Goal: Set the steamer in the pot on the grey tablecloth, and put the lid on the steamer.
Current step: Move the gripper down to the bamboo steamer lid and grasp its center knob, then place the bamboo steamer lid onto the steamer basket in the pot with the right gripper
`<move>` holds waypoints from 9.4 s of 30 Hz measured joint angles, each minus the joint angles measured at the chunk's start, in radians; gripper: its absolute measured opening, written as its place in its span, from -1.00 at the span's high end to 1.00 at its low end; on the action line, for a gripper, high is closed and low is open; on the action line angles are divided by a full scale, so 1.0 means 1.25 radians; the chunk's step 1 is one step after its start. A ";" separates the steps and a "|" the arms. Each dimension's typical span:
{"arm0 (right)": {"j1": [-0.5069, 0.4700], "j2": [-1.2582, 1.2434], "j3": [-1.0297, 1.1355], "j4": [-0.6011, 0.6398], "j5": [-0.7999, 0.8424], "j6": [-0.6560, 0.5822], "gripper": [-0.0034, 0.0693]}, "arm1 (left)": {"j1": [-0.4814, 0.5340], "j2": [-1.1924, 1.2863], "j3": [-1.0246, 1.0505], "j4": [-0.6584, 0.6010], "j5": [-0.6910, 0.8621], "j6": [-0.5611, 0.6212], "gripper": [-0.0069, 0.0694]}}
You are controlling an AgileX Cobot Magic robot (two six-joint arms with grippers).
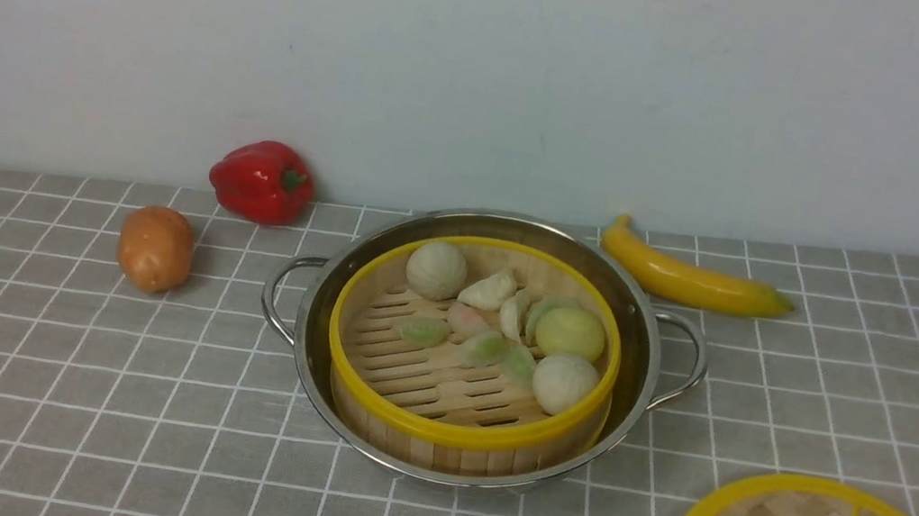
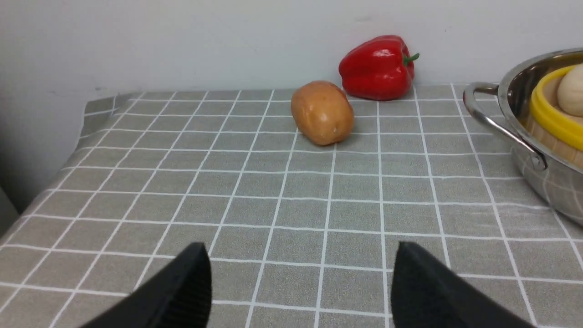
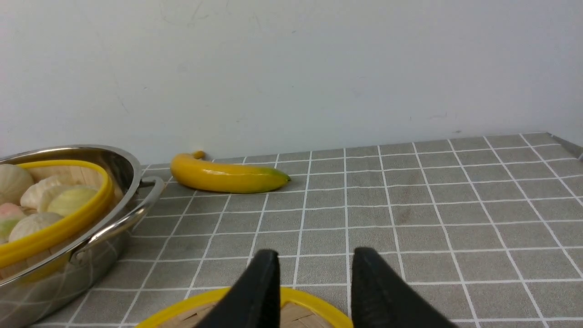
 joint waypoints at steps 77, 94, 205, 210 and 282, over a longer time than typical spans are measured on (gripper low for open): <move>0.001 0.998 -0.666 0.394 0.626 -0.648 0.24 | 0.000 -0.009 0.000 0.006 0.010 0.003 -0.47; 0.217 1.271 -0.764 0.144 0.630 -0.435 0.24 | 0.000 -0.009 0.000 0.006 0.010 0.003 -0.47; 0.394 1.604 -1.358 0.387 0.396 -0.755 0.50 | 0.000 -0.009 0.000 0.006 0.010 0.004 -0.47; 0.397 1.630 -1.362 0.410 0.388 -0.758 0.50 | 0.000 -0.009 0.000 0.006 0.010 0.004 -0.47; 0.425 1.650 -1.418 0.313 0.477 -0.696 0.51 | 0.000 -0.009 0.000 0.006 0.010 0.004 -0.47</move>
